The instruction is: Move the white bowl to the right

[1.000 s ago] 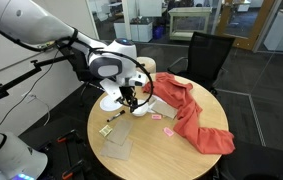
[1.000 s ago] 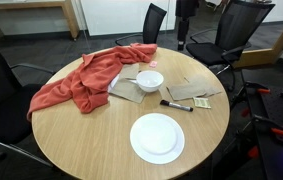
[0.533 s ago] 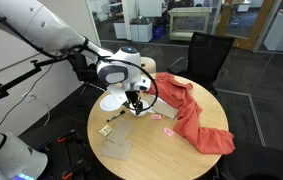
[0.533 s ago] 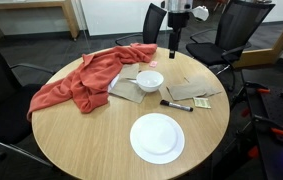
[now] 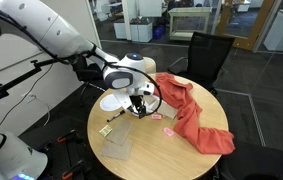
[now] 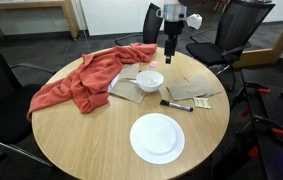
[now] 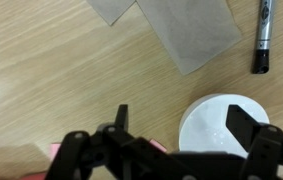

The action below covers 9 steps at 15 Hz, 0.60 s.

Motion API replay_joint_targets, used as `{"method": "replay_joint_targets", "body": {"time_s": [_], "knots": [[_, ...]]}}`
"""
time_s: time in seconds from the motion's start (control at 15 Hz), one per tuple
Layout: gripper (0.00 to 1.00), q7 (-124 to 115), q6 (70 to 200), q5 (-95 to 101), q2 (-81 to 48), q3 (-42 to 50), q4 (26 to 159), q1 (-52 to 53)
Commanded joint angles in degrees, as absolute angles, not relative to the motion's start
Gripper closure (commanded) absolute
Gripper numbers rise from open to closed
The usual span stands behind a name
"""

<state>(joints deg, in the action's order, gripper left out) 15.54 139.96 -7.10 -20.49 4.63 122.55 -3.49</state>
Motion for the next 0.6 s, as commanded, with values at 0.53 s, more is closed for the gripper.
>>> {"method": "replay_joint_targets", "body": {"time_s": [0.53], "knots": [[0.00,13.6,143.9,-7.7,-28.3,0.9,115.7,-5.9]]}}
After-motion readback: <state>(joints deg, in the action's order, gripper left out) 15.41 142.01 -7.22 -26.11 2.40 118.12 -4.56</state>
